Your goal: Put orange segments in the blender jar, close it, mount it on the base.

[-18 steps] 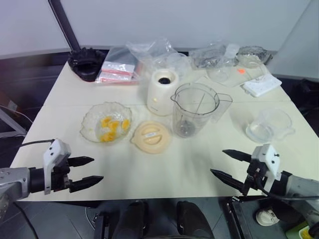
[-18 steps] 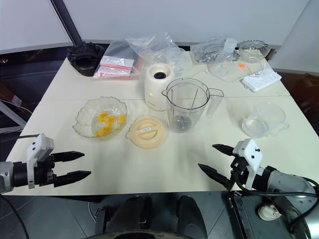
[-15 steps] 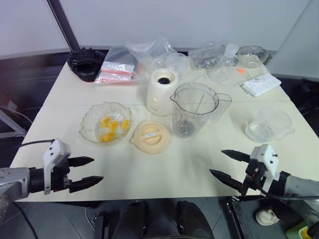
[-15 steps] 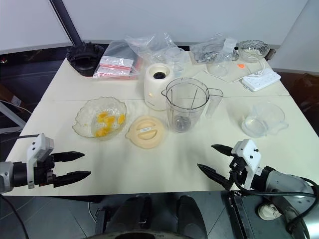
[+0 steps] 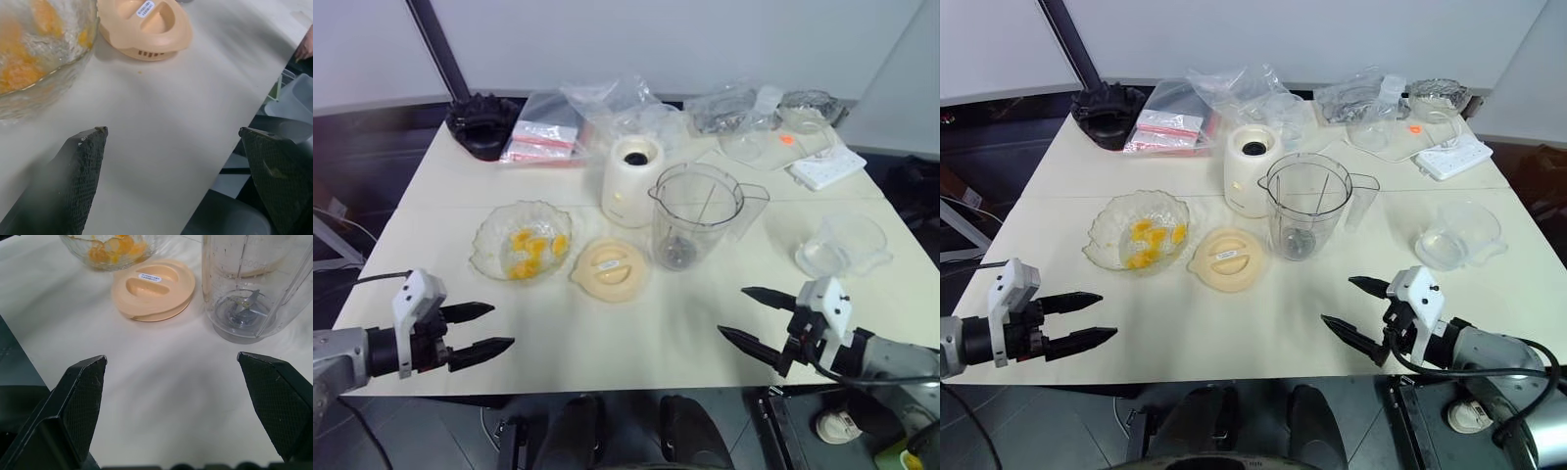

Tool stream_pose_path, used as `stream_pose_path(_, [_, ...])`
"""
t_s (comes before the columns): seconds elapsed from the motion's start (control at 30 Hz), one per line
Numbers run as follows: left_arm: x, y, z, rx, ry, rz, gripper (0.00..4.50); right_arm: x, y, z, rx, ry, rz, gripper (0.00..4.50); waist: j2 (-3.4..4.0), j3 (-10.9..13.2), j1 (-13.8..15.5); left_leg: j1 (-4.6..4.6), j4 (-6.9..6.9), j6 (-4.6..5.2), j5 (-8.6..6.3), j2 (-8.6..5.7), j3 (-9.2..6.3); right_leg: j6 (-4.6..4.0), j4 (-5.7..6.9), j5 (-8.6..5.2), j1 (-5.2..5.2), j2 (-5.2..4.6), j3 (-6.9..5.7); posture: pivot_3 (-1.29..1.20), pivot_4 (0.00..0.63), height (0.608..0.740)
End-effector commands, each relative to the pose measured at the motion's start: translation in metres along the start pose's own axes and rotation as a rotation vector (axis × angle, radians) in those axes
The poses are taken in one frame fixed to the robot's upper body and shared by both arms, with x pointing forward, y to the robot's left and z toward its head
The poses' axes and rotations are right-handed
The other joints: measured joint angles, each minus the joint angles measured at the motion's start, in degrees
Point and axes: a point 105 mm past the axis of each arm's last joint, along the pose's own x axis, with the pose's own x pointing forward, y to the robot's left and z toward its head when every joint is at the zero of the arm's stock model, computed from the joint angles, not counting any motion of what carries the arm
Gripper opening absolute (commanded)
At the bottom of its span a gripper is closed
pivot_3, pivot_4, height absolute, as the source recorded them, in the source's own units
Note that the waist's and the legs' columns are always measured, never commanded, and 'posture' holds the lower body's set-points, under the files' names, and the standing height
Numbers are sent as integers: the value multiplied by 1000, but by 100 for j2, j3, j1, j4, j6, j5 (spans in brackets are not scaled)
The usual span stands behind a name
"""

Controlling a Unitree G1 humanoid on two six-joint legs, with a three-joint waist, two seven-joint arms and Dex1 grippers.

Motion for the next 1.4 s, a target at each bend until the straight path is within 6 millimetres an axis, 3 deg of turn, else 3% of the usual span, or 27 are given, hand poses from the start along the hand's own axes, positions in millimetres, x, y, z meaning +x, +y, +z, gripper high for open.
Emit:
stream_pose_path(0.03, [-2, 0, 9, 31, -34, 15, 4500, 2, 1, 6, -31, -22, 1, 4484, 0, 0, 1, 0, 0, 0, 0, 0, 0, 0, 0, 0, 0, 0, 0, 0, 150, 740])
stream_pose_path(0.17, [-2, 2, 9, 28, -36, 21, 4500, 1, 1, 6, -33, -23, -2, 4484, 0, 0, 1, 0, 0, 0, 0, 0, 1, 0, 0, 0, 0, 0, 0, 0, 150, 740])
stream_pose_path(0.3, [-5, 18, 14, 40, -8, 86, 4500, 2, 3, 9, -40, -28, -3, 4484, -1, 0, 9, 0, 0, 0, 0, 0, 1, -1, 0, 1, 0, 0, -1, 0, 150, 740])
stream_pose_path(0.47, [-13, 48, 52, 22, -36, 159, 4500, 2, 10, 34, -47, -86, 53, 4484, -1, 1, 7, -2, 8, 2, 1, 3, -1, -3, 2, 3, 2, 0, -16, 0, 150, 740])
stream_pose_path(0.57, [-12, 78, 90, 160, -12, 193, 4500, 11, 20, 62, -92, -157, 111, 4484, -8, 5, 8, -3, 10, 3, 1, 3, 0, -2, 2, 4, 1, 1, -23, 0, 150, 740])
stream_pose_path(0.67, [7, 105, 102, 374, 104, 188, 4500, 23, 29, 75, -134, -180, 147, 4484, -7, 3, 15, -4, 10, 3, 1, 5, -2, -8, 0, 8, 2, 2, -48, 0, 150, 740])
stream_pose_path(0.8, [37, 139, 101, 545, 250, 195, 4500, 38, 35, 81, -169, -164, 144, 4484, -10, 4, 30, -10, 10, 5, 2, 1, 2, -9, -3, 10, 0, 0, -53, 0, 150, 740])
stream_pose_path(0.87, [52, 146, 97, 579, 292, 169, 4500, 43, 42, 81, -164, -155, 150, 4484, -18, 6, 23, -22, 19, 8, 2, -1, 1, -8, -3, 12, -6, 0, -56, 0, 150, 740])
stream_pose_path(1.07, [85, 150, 91, 585, 299, 153, 4500, 49, 50, 78, -123, -174, 115, 4484, -43, 5, 1, -106, 44, 18, -1, -2, -1, 69, 6, 58, -78, 8, -61, 0, 150, 740])
stream_pose_path(1.2, [101, 150, 85, 588, 308, 166, 4500, 51, 50, 76, -102, -191, 58, 4484, -44, 5, 10, -106, 53, 20, -1, -7, -1, 76, 12, 63, -75, 12, -67, 0, 150, 740])
stream_pose_path(1.4, [109, 151, 75, 541, 298, 189, 4500, 55, 58, 76, -73, -213, 28, 4484, -45, 5, 6, -103, 92, 32, -8, -6, -17, 83, 22, 67, -49, 20, -84, 0, 150, 740])
